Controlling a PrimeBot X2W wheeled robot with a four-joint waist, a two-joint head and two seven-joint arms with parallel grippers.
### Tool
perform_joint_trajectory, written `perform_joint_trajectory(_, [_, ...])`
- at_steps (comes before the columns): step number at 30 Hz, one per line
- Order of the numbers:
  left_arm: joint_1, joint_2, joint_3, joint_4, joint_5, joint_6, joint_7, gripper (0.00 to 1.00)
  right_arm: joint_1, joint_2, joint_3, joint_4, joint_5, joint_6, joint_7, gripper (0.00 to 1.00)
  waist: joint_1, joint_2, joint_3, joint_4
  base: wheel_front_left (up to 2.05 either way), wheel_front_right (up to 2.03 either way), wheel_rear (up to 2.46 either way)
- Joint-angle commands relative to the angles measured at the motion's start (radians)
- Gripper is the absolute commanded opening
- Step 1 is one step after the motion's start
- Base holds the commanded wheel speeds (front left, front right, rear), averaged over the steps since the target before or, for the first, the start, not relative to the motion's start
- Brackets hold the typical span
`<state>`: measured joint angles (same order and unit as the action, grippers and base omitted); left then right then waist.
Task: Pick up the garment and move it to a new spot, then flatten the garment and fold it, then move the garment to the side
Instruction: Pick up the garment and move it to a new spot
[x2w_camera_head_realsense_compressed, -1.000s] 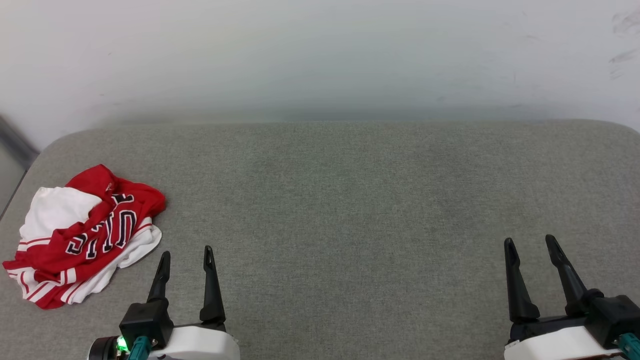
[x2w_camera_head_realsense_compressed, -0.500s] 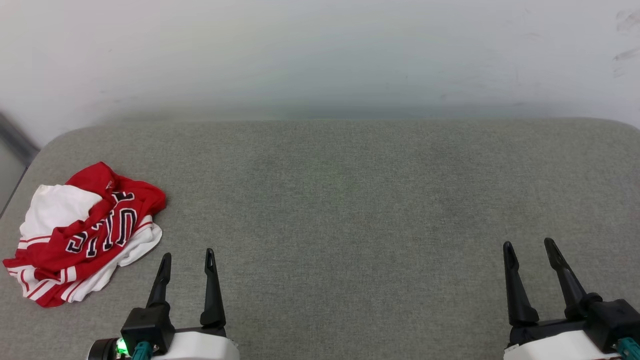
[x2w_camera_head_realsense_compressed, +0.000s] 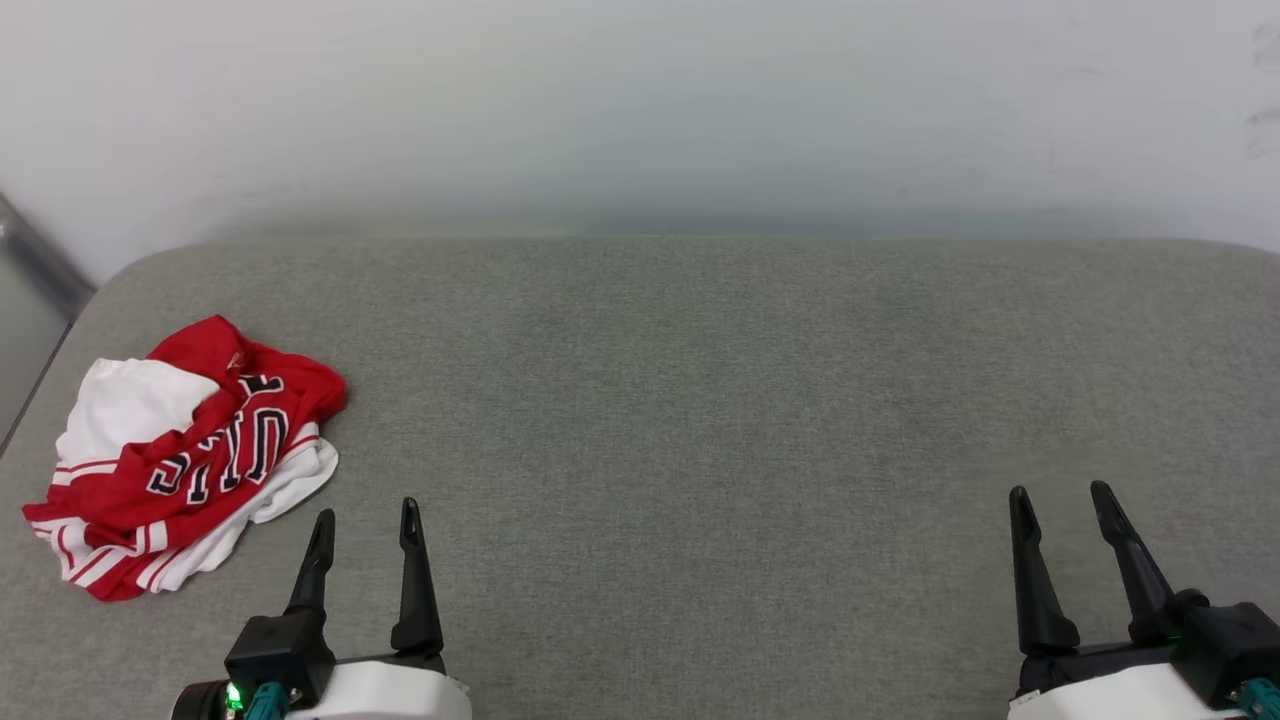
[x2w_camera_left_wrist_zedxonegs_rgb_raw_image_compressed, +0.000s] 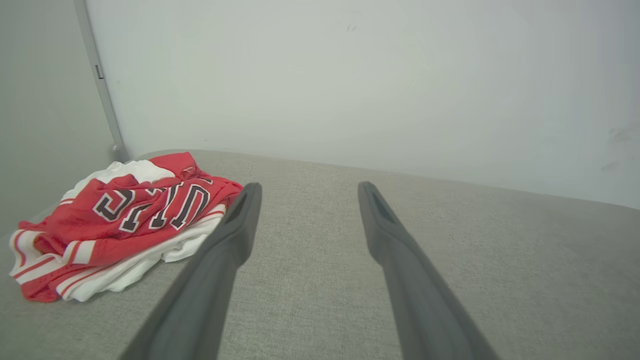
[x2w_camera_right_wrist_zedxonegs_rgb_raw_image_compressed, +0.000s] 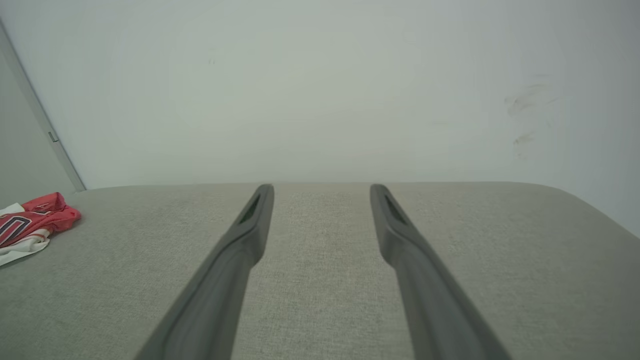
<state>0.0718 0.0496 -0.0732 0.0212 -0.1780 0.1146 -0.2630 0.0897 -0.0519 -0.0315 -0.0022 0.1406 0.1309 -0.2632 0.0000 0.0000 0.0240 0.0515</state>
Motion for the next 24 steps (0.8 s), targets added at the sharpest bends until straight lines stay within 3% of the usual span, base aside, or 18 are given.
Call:
perform_joint_trajectory(1, [-0.01,0.001,0.005,0.001,-0.005,0.002,-0.003,1.0,0.013,0.003,0.001,-0.004,-0.004,0.0,-0.002,1.0,0.0,0.0,0.001,0.012,0.0,0.0,0.0])
perform_joint_trajectory(8, [-0.018,0.001,0.014,0.007,-0.015,0.009,-0.003,1.0,0.011,0.003,0.002,-0.014,-0.012,0.0,-0.002,1.0,0.0,0.0,0.011,0.091,0.0,0.0,0.0])
perform_joint_trajectory(24, [-0.008,0.001,0.042,0.016,-0.035,0.023,-0.003,1.0,0.021,0.003,0.01,-0.018,-0.037,0.0,-0.002,1.0,0.0,0.0,0.011,0.35,0.0,0.0,0.0])
